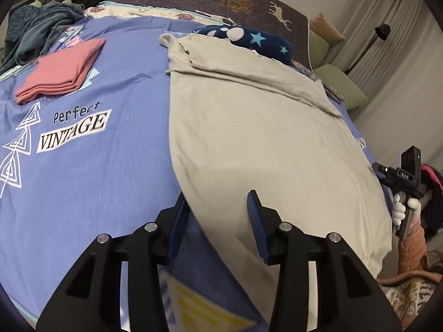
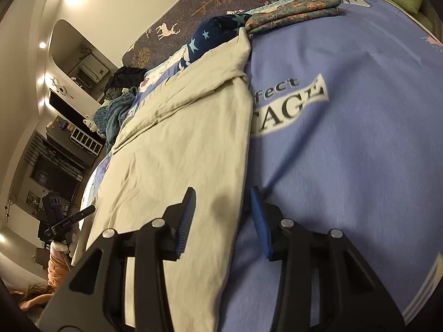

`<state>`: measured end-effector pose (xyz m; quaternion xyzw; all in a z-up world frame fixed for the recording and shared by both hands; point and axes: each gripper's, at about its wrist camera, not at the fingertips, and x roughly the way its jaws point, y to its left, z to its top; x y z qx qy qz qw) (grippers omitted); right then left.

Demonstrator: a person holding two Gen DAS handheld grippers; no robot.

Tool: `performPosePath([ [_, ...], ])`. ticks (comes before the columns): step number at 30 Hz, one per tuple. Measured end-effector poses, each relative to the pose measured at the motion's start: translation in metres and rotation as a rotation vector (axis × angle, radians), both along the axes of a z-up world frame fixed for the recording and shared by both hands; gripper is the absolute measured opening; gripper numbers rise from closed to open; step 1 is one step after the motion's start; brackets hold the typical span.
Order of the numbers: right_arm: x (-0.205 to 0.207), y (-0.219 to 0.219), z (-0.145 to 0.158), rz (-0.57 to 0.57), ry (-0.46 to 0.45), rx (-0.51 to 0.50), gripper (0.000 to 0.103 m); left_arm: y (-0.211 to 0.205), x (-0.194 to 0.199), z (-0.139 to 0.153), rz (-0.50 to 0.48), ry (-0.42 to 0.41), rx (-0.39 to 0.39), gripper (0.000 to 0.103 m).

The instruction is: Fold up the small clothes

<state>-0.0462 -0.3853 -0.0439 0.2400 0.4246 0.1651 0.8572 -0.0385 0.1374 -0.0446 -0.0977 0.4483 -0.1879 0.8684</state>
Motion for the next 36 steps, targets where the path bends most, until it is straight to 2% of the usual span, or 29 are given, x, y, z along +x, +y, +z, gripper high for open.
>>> performPosePath([
  [3,-0.017,0.002,0.002,-0.004,-0.011,-0.015,0.044,0.002,-0.019,-0.001,0.028,-0.014,0.098,0.026],
  [4,-0.02,0.002,0.003,-0.007,-0.013,-0.017,0.044,0.009,-0.022,0.0,0.047,-0.012,0.091,0.023],
  [7,-0.032,0.003,0.005,-0.011,-0.016,-0.015,0.045,0.034,-0.033,-0.001,0.105,-0.004,0.02,0.021],
  [10,-0.041,0.006,0.008,0.001,-0.024,-0.025,0.047,0.039,-0.049,-0.002,0.036,-0.001,-0.135,0.022],
  [13,-0.054,0.007,0.007,0.02,-0.013,-0.019,0.049,0.029,-0.058,-0.009,0.014,0.019,-0.154,0.028],
  [15,-0.062,0.007,0.006,0.024,-0.011,-0.016,0.049,0.027,-0.066,-0.011,0.012,0.015,-0.195,0.03],
  [18,-0.076,0.004,0.003,0.027,-0.013,0.012,0.05,0.025,-0.071,-0.012,-0.039,0.04,-0.346,0.03],
  [20,-0.078,0.004,0.002,0.032,-0.01,0.038,0.053,0.013,-0.071,-0.009,-0.06,0.022,-0.333,0.029],
  [22,-0.08,0.006,0.001,0.047,-0.009,0.063,0.055,0.003,-0.07,-0.006,-0.066,0.0,-0.308,0.016],
  [25,-0.089,0.008,0.002,0.071,0.003,0.088,0.055,0.002,-0.07,-0.002,-0.042,-0.015,-0.296,0.007],
  [32,-0.105,0.011,0.001,0.098,0.01,0.04,0.057,0.015,-0.073,-0.015,-0.023,0.029,-0.242,0.01],
  [33,-0.104,0.014,0.0,0.106,0.008,0.034,0.054,0.014,-0.074,-0.016,-0.023,0.028,-0.252,0.009],
  [34,-0.102,0.016,0.001,0.113,-0.002,0.032,0.026,0.013,-0.074,-0.015,-0.022,0.022,-0.269,0.005],
  [35,-0.1,0.018,0.002,0.125,0.002,0.065,0.006,0.013,-0.076,-0.012,-0.025,0.012,-0.292,0.003],
  [36,-0.097,0.016,0.002,0.123,0.007,0.1,0.005,0.013,-0.077,-0.007,-0.025,-0.011,-0.314,0.003],
])
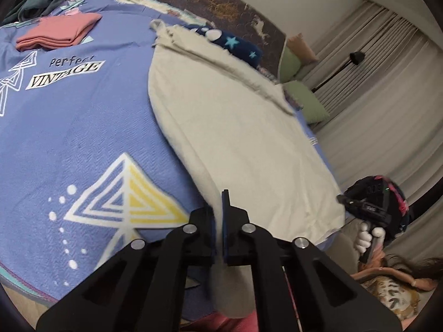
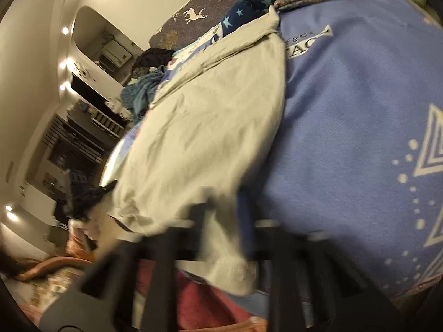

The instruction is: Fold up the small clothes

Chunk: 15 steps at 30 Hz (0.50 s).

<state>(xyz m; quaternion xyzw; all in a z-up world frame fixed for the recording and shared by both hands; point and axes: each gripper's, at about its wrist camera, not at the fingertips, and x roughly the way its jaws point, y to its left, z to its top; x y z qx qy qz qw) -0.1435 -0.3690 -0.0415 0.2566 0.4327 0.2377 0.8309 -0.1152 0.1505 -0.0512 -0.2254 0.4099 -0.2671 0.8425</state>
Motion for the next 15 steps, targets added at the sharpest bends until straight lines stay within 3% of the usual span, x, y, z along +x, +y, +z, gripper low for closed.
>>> performPosePath([
  [4,-0.004,-0.023,0.038,-0.066,-0.156,0.158,0.003,0.013,-0.009,0.047,0.051,-0.151,-0.091,0.003],
  [7,-0.005,-0.036,0.064,-0.089,-0.236,0.196,0.003,0.019,-0.01,0.075,0.062,-0.227,-0.138,0.003],
  [15,0.007,-0.035,0.083,-0.094,-0.299,0.24,0.003,0.01,0.006,0.092,0.064,-0.268,-0.217,0.003],
])
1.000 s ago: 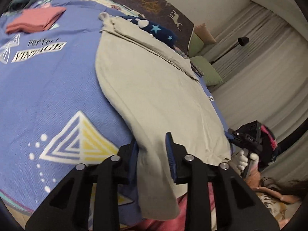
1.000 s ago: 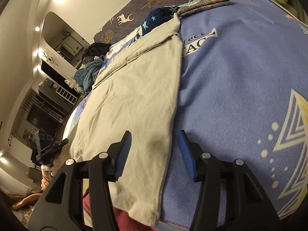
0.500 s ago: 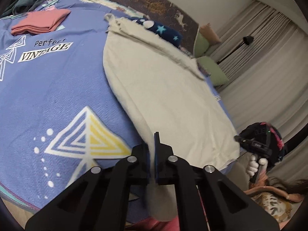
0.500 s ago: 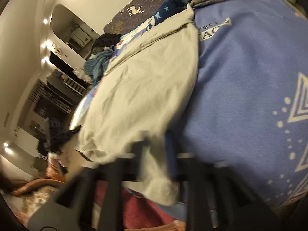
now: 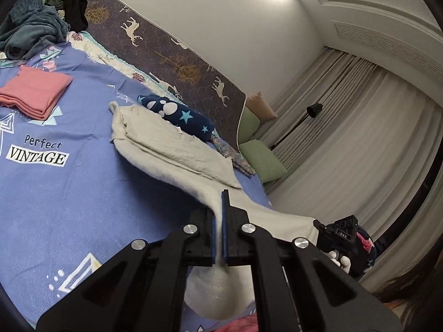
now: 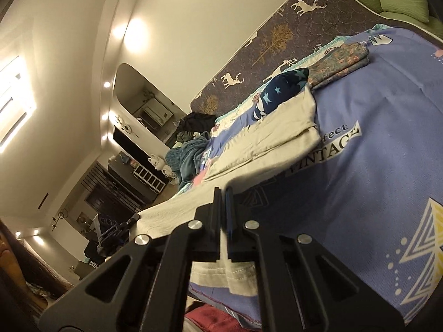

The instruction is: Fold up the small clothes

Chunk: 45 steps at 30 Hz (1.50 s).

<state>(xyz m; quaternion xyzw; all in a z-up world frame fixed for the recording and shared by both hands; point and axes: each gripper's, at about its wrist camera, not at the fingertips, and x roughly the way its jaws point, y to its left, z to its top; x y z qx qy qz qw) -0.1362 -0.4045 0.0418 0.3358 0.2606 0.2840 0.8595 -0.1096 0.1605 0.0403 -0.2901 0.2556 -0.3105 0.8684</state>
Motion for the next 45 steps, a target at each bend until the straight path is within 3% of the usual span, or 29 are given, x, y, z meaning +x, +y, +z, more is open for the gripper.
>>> performPosePath([
  [15,0.068,0.003,0.04,-0.006,-0.107,0.02,0.003,-0.005,0.048,0.031,0.064,-0.057,0.022,0.003],
  [22,0.113,0.003,0.056,-0.029,-0.112,-0.004,0.003,-0.003,0.101,0.044,0.099,-0.035,0.025,0.003],
  [29,0.186,0.005,0.057,-0.072,-0.068,-0.056,0.003,-0.011,0.177,0.045,0.121,0.016,0.094,0.003],
  [34,0.254,0.007,0.032,-0.116,0.033,-0.101,0.003,-0.014,0.241,0.021,0.152,0.104,0.15,0.003],
  [38,0.305,0.007,-0.014,-0.17,0.183,-0.156,0.006,-0.01,0.293,-0.024,0.182,0.24,0.17,0.004],
  [41,0.327,0.008,-0.049,-0.197,0.279,-0.202,0.006,-0.007,0.311,-0.057,0.203,0.336,0.174,0.005],
  [45,0.331,0.007,-0.069,-0.166,0.334,-0.199,0.01,-0.004,0.303,-0.069,0.183,0.352,0.149,0.013],
])
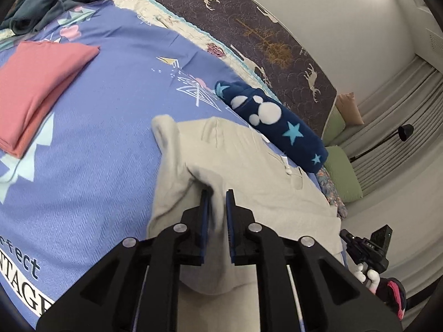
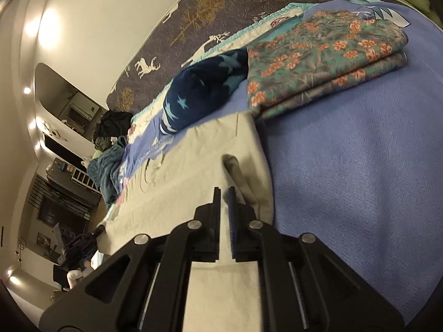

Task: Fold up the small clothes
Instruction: 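Fold the hem toward the collar with both grippers and release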

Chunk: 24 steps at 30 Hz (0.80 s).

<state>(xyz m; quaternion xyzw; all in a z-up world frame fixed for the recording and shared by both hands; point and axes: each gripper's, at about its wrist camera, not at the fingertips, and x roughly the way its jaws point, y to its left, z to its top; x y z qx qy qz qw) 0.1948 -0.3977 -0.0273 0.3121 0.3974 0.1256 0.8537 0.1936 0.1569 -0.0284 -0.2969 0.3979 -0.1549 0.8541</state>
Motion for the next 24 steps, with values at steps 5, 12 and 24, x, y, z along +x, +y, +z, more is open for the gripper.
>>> performPosePath([
  [5,-0.012,0.004,0.009,0.039,-0.019,-0.004,0.03,0.0,-0.025,0.011,-0.016,-0.048,0.009,0.032],
  [12,-0.042,0.018,0.018,0.087,-0.021,-0.081,0.039,0.001,-0.059,0.014,-0.026,-0.058,0.044,0.038],
  [24,-0.063,0.041,-0.004,0.167,0.072,-0.073,0.049,-0.033,-0.059,-0.004,-0.144,0.014,0.152,0.038],
])
